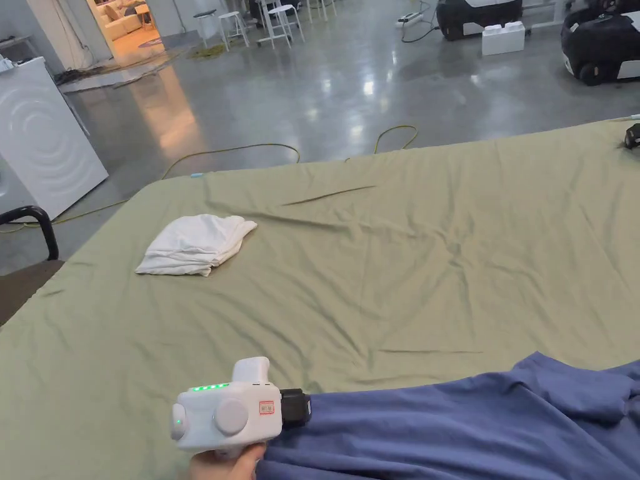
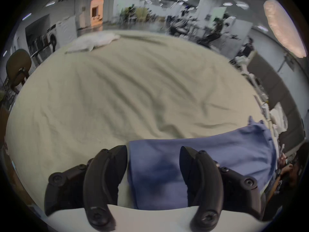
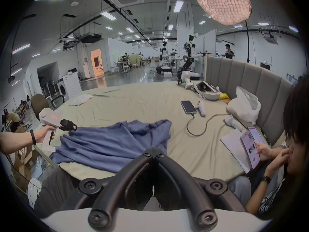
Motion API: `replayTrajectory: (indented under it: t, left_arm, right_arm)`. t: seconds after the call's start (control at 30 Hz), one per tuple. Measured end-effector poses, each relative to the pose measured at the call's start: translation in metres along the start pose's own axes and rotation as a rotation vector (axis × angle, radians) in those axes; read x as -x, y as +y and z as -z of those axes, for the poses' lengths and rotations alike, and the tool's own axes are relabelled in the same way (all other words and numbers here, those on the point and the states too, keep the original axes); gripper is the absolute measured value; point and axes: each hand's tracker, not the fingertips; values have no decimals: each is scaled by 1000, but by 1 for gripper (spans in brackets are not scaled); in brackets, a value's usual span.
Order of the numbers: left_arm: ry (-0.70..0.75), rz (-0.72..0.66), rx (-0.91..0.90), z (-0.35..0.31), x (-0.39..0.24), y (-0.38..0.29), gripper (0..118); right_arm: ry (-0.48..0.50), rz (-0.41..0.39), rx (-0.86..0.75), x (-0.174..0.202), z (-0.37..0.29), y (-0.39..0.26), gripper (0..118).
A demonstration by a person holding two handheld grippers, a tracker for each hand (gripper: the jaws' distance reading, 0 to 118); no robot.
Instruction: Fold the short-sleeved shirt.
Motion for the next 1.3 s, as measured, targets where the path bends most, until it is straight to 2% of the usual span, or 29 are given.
replayTrajectory:
  t: [0.03,0.1,0.13,0.2,0.23,0.37,0.47,0.5,0.57,0.6,0.67,0.73,0.8,0.87,0.9,0.93,0.97,1.0,1.03,1.07,1.1,1.17,1.23,1.3]
  left_arm:
    - [-18,5,17,3,-4,-5,50]
    - [39,51,-20,-2,-16,-12,45]
    - [36,57,-15,-2,-20,-10,38]
    - [55,90,-5,-6,-26,-8,16]
    - [61,98,-4,-7,-31,-7,12]
    - [152,233,41,4,-55,-8,8]
    - [153,239,83,12,-55,-5,8]
    - [148,246,92,11,-53,-2,8]
    - [127,237,114,11,-52,1,8]
    - [122,236,120,12,-48,4,8]
    - [115,238,126,12,-48,3,8]
    - [112,235,125,14,-46,4,8]
    - [106,230,122,13,-45,2,8]
    - [102,221,111,14,-43,0,8]
    - [102,223,106,14,-43,-1,8]
    - [102,229,101,13,-44,-2,8]
    - [102,230,101,13,-44,-3,8]
    - [102,235,98,13,-43,-3,8]
    - [101,236,99,13,-43,-3,8]
    - [96,240,100,12,-44,-3,8]
    - [98,241,107,9,-45,0,8]
    - [94,218,108,-5,-42,4,8]
    - [32,181,-16,-42,-36,2,8]
    - [-61,162,-141,-88,-27,0,8]
  right_arm:
    - [-5,0,9,-2,0,-3,0]
    - [-16,-4,37,-5,1,-7,0]
    - [-24,-10,49,-6,3,-9,0]
    - [-28,-16,62,-6,11,-8,0]
    - [-27,-18,67,-6,14,-6,0]
    - [-22,-45,71,-1,39,15,0]
    - [8,-37,99,-5,84,38,5]
    - [32,-9,112,-12,101,43,22]
    - [97,77,158,-27,150,54,67]
    - [120,123,175,-34,174,58,76]
    - [91,198,259,-50,229,59,76]
    - [37,200,361,-61,282,57,76]
    - [-62,152,457,-65,327,53,76]
    - [-111,79,522,-63,362,46,76]
    - [-125,73,561,-63,372,39,75]
    - [-117,107,566,-60,373,36,75]
    - [-141,106,513,-56,364,41,69]
    - [-125,90,503,-54,359,43,50]
    - [-99,31,501,-47,354,44,22]
    - [-105,-41,515,-43,352,44,4]
    - [-97,-73,513,-40,349,43,4]
    - [-64,-65,519,-41,342,48,4]
    - [-52,-34,420,-46,313,60,4]
    - [3,23,319,-51,277,79,4]
